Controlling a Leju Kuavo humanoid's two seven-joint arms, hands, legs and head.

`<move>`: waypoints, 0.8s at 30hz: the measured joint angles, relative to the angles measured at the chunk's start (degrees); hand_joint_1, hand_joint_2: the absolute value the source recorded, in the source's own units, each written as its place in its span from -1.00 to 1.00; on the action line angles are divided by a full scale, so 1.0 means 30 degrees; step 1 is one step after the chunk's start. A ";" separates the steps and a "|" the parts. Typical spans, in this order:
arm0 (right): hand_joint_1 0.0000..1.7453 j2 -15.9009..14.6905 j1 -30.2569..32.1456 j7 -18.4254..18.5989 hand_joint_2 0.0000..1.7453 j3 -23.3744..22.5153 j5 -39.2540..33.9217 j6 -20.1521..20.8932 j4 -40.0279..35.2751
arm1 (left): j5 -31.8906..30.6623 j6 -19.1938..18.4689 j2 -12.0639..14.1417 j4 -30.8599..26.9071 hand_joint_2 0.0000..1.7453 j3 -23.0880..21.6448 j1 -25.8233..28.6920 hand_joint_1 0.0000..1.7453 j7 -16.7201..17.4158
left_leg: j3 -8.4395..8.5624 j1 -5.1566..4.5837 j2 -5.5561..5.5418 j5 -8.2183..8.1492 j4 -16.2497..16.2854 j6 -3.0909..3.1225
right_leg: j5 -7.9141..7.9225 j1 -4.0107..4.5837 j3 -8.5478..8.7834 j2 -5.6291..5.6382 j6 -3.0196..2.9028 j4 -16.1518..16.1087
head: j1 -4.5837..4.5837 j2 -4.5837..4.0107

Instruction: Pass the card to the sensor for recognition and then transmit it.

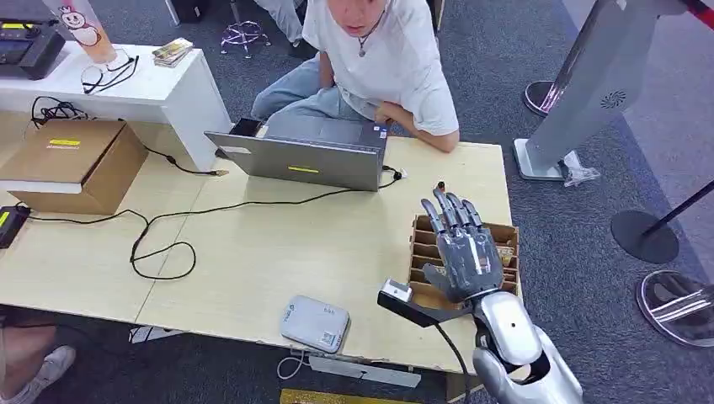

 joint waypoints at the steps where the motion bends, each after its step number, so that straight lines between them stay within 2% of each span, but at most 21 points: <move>1: -1.00 0.0000 0.0002 0.0064 1.00 -0.0029 0.0021 0.0072 0.0007 | -0.0007 0.0000 0.0000 0.0007 -1.00 0.0000 -0.0004 -1.00 0.0007 | 0.0000 0.0000 0.0000 0.0000 0.0000 0.0000 | 0.0000 0.0000 0.0000 0.0000 0.0000 0.0000 | 0.0000 0.0000; 24: -1.00 -0.0124 0.0093 0.0699 1.00 -0.0459 0.0335 0.0736 0.0175 | -0.0204 -0.0058 -0.0007 0.0000 -1.00 0.0000 -0.0017 -1.00 0.0095 | 0.0000 0.0000 0.0000 0.0000 0.0000 0.0000 | 0.0000 0.0000 0.0000 0.0000 0.0000 0.0000 | 0.0000 0.0000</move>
